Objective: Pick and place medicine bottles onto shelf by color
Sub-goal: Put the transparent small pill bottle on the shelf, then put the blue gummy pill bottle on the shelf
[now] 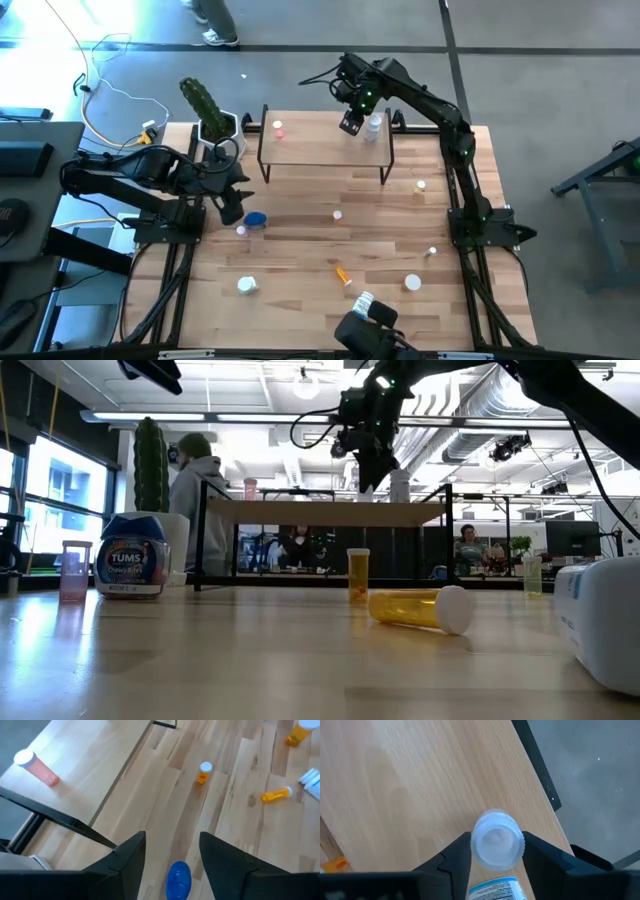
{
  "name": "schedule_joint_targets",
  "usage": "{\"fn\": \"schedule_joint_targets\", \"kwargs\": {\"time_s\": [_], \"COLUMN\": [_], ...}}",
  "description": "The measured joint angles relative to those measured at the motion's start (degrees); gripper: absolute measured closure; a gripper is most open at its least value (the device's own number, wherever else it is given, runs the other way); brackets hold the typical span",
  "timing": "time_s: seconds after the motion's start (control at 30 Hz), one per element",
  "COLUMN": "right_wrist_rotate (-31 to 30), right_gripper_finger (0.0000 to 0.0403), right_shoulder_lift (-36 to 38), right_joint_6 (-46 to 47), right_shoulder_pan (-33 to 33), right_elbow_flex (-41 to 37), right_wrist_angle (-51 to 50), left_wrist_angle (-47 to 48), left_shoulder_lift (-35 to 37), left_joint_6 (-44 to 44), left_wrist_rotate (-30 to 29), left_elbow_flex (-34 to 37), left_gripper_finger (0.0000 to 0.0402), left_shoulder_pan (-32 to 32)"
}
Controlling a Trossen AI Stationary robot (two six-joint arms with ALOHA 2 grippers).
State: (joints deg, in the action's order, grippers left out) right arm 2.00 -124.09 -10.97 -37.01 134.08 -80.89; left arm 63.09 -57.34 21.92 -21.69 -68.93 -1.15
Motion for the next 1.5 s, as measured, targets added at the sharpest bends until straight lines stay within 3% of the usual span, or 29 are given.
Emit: {"fn": "schedule_joint_targets", "kwargs": {"time_s": [0.2, 0.43, 0.8, 1.5], "right_wrist_rotate": [-0.02, 0.22, 0.44, -0.33], "right_gripper_finger": [0.0204, 0.0199, 0.0199, 0.0199], "right_shoulder_lift": [0.00, 1.57, 5.06, 10.91], "right_joint_6": [0.06, 1.63, 3.24, 4.78], "right_shoulder_pan": [0.00, 0.06, 0.70, 2.25], "right_elbow_flex": [0.02, 0.05, 0.11, 0.11], "right_wrist_angle": [-0.04, -0.06, 1.63, 3.20], "left_wrist_angle": [0.04, 0.07, 4.11, -2.10], "left_shoulder_lift": [-0.02, -0.02, -0.02, 0.42], "left_joint_6": [3.93, 7.00, 3.31, 3.43], "left_wrist_rotate": [-0.26, 2.56, 4.45, 7.61], "left_elbow_flex": [0.00, 0.00, 0.10, 17.14], "left_gripper_finger": [0.0172, 0.0137, 0.0135, 0.0135], "left_shoulder_pan": [0.00, 0.00, -0.04, -1.60]}}
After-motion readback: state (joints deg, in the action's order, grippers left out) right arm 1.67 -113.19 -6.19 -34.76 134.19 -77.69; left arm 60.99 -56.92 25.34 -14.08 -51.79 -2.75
